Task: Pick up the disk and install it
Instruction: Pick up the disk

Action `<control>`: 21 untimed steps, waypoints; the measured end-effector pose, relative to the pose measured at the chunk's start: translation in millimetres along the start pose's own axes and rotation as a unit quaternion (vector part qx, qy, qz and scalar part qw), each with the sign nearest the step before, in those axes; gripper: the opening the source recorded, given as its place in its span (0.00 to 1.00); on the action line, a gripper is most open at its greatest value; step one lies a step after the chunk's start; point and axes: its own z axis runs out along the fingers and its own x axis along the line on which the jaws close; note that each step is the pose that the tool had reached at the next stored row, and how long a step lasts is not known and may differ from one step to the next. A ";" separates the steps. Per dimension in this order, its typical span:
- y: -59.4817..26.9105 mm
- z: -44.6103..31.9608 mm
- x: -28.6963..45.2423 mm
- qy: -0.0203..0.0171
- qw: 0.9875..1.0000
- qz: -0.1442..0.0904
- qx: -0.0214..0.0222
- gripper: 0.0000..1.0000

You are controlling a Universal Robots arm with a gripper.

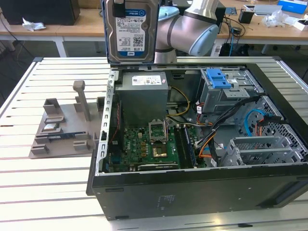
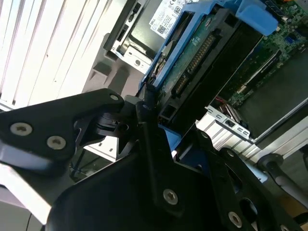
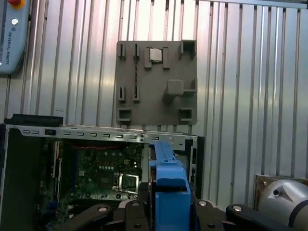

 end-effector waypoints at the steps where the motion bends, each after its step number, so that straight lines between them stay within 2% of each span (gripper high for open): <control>1: -1.0 0.4 2.7 0.000 1.000 0.000 0.000 0.37; 6: -5.3 1.9 13.9 0.000 1.000 0.000 0.000 0.37; 12: -11.4 3.2 21.8 0.000 1.000 0.000 0.000 0.37; 16: -26.7 3.7 28.1 0.000 1.000 0.000 0.000 0.37; 19: -33.5 3.8 29.6 0.000 1.000 0.000 0.000 0.37; 21: -44.2 3.9 31.2 0.000 1.000 0.000 0.000 0.37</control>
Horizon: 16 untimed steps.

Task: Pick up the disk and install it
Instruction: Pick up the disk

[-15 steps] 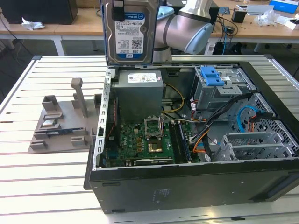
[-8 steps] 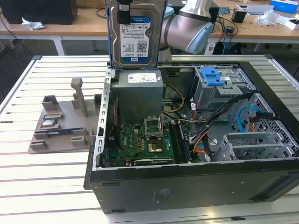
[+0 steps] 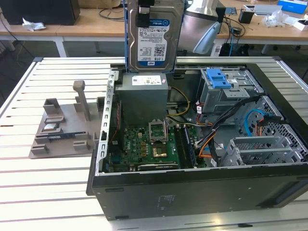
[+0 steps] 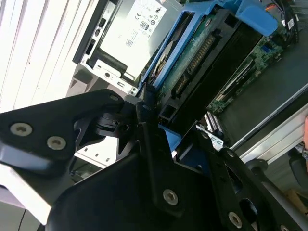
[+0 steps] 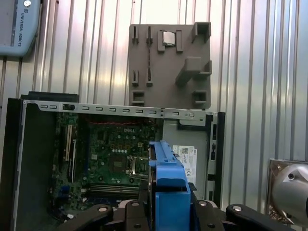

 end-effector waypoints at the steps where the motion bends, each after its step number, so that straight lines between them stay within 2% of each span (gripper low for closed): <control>1: -2.5 0.0 0.3 0.000 1.000 0.000 0.000 0.37; 10: -29.0 0.2 4.3 0.000 1.000 0.000 -0.001 0.37; 12: -32.3 0.8 13.7 0.000 1.000 0.000 -0.001 0.37; 16: -34.2 1.9 28.1 -0.001 1.000 0.000 -0.001 0.37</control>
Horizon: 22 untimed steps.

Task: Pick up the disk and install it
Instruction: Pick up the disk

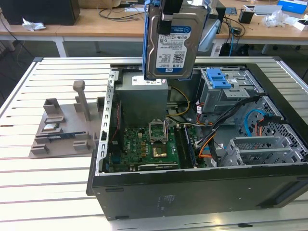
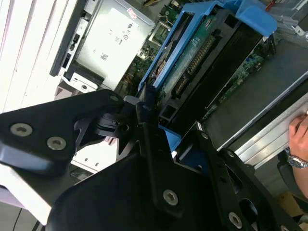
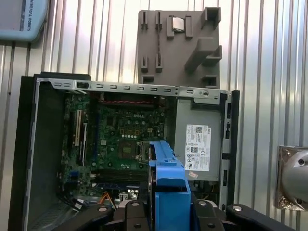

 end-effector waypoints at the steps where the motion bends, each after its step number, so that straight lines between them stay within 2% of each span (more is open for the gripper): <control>1: -0.6 0.3 5.0 -0.001 1.000 0.000 0.000 0.37; 5: -2.0 0.5 14.9 -0.016 1.000 -0.001 0.001 0.37; 15: -4.1 1.2 32.5 -0.016 1.000 0.003 0.001 0.37; 22: -4.0 1.1 35.5 -0.016 1.000 0.003 0.001 0.37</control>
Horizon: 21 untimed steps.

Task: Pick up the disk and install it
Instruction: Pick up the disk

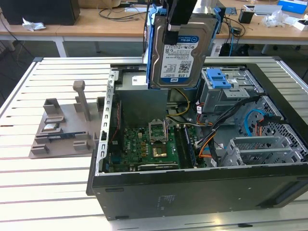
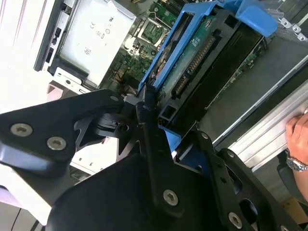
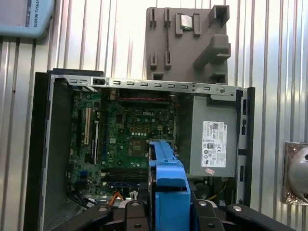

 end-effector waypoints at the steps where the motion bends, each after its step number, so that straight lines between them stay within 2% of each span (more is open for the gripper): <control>1: 0.0 0.0 0.1 0.000 1.000 0.000 0.002 0.37; 3: 0.1 0.3 0.1 0.001 1.000 -0.001 0.019 0.37; 10: 0.2 0.2 0.9 0.001 1.000 -0.001 0.020 0.37; 13: 0.5 0.1 6.3 0.001 1.000 -0.001 0.020 0.37; 18: 1.3 -0.3 20.0 0.001 1.000 -0.001 0.020 0.37; 21: 1.5 -0.2 23.8 0.001 1.000 -0.001 0.020 0.37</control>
